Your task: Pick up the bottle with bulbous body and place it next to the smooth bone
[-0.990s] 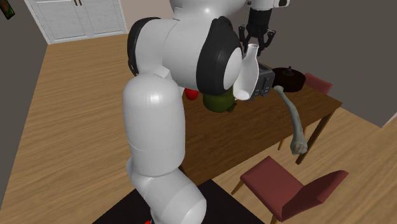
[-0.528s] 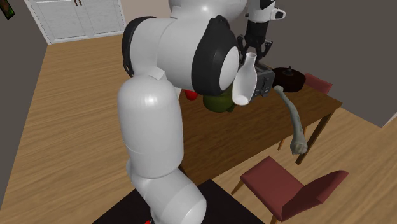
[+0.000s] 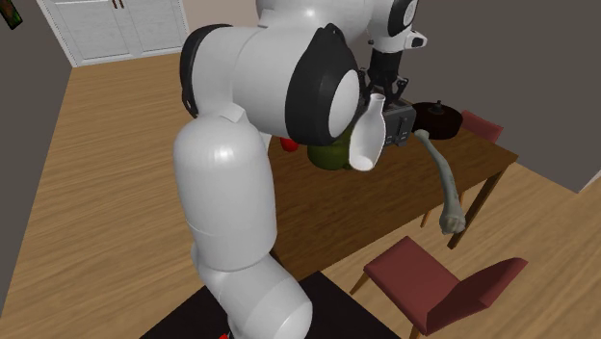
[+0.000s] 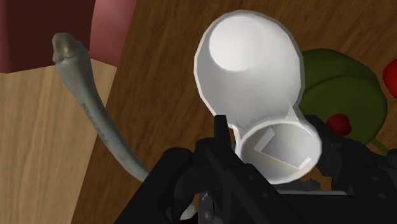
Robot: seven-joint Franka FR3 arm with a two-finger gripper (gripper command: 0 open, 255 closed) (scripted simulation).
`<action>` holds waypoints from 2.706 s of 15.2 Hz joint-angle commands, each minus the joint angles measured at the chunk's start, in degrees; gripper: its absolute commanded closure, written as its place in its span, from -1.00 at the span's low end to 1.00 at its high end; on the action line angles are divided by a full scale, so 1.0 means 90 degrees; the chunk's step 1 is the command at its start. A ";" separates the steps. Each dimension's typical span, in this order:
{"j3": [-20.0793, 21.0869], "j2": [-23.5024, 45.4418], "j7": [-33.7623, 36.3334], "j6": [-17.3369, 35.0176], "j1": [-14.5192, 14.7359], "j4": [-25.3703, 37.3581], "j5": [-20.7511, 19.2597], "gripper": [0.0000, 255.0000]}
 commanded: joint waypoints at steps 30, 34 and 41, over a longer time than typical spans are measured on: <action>0.0002 0.0274 -0.0016 0.2146 0.0009 -0.1869 -0.0043 1.00; 0.0002 0.0275 -0.0016 0.2146 0.0009 -0.1868 -0.0044 -1.00; -0.0006 0.0028 -0.0052 0.1552 -0.0009 -0.1517 0.0009 -1.00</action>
